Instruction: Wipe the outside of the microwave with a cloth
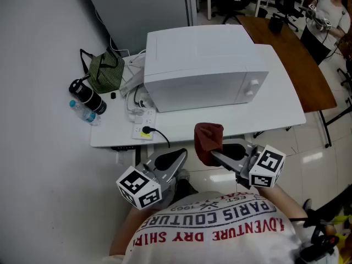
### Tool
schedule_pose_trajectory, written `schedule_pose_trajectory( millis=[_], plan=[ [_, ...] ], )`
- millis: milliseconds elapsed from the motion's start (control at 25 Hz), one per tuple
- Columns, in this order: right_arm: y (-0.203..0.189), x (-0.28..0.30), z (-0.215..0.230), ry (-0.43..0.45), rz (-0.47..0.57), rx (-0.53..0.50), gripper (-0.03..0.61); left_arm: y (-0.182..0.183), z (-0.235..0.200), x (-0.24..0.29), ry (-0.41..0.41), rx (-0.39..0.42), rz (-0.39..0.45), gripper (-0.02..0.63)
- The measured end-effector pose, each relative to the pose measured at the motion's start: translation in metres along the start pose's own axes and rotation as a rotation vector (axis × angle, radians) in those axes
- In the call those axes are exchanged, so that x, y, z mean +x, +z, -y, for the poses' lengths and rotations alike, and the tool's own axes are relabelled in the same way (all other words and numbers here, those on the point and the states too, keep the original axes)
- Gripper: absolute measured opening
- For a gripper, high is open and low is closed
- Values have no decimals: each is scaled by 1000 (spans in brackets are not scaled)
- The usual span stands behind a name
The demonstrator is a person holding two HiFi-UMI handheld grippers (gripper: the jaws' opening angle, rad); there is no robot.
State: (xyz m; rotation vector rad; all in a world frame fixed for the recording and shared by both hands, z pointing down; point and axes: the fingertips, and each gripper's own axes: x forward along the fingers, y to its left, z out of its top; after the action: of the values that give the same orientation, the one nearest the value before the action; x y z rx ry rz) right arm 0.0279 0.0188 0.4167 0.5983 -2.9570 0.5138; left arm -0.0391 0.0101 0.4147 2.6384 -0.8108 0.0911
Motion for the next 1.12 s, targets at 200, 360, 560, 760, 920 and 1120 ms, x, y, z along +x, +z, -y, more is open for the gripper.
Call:
schedule_pose_trajectory(
  millis=[200, 360, 560, 760, 920, 1120],
  plan=[
    [7, 48, 19, 21, 15, -29, 43, 5, -40, -15, 30, -12, 1, 5],
    [4, 89, 32, 60, 1, -22, 43, 7, -68, -34, 83, -44, 7, 6],
    [-9, 141, 51, 91, -35, -36, 43, 3, -96, -59, 159, -88, 13, 6],
    [-26, 185, 72, 74, -85, -118, 43, 3, -119, -80, 215, -103, 18, 5],
    [-44, 213, 92, 56, -127, -177, 43, 0, -133, -91, 247, -120, 9, 5],
    [-56, 240, 128, -38, -139, -211, 43, 3, -150, -100, 277, -139, 12, 6]
  ],
)
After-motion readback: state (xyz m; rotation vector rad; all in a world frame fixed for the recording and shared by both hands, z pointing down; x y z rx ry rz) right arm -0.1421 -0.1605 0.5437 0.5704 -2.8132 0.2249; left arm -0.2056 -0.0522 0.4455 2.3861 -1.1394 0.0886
